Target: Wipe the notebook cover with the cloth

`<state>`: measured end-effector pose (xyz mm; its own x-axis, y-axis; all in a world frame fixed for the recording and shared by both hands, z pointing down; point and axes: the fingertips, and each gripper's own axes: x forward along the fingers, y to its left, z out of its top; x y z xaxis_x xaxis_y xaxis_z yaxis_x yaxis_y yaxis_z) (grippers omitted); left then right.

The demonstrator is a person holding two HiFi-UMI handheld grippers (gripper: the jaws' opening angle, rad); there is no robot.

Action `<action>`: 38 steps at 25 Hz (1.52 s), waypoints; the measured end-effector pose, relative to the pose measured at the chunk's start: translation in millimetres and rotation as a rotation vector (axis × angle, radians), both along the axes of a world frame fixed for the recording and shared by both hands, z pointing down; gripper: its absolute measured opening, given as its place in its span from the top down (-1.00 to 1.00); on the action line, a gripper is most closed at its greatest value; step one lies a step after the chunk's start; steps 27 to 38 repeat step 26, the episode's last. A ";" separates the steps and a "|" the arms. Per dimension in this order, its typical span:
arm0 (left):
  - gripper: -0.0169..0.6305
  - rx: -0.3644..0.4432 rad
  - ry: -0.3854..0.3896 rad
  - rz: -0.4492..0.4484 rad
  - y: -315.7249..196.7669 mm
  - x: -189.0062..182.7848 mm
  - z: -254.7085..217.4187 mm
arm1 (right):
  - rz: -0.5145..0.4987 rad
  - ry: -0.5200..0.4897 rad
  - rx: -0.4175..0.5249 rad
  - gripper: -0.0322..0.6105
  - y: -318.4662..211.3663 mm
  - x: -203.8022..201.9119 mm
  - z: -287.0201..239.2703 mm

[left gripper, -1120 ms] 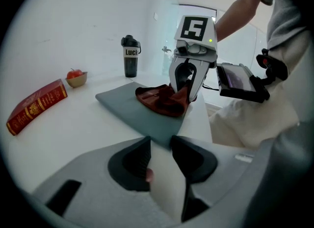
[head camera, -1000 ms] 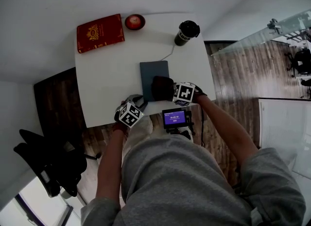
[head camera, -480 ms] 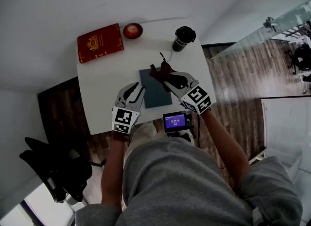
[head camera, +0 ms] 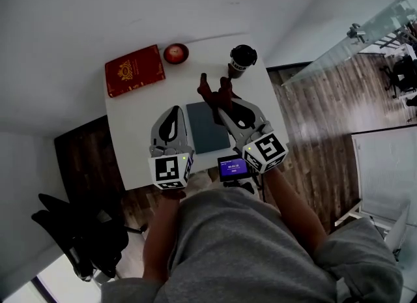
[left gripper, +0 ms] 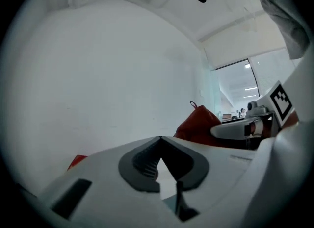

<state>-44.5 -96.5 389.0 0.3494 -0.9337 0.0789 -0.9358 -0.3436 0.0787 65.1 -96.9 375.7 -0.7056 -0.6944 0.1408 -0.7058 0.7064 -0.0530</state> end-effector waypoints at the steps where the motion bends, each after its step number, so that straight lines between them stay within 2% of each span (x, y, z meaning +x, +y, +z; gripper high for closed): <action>1: 0.96 -0.004 0.002 -0.010 -0.6 -1.1 1.3 | -0.003 0.018 0.002 0.58 0.8 -1.9 1.7; 11: 0.96 -0.011 -0.003 0.012 -6.6 1.9 5.7 | 0.030 0.023 -0.044 0.59 -2.9 6.7 12.7; 26: 0.96 -0.038 0.006 0.080 -2.6 22.7 21.2 | -0.023 0.004 -0.073 0.59 1.9 0.1 14.3; 38: 0.96 -0.038 0.006 0.080 -2.6 22.7 21.2 | -0.023 0.004 -0.073 0.59 1.9 0.1 14.3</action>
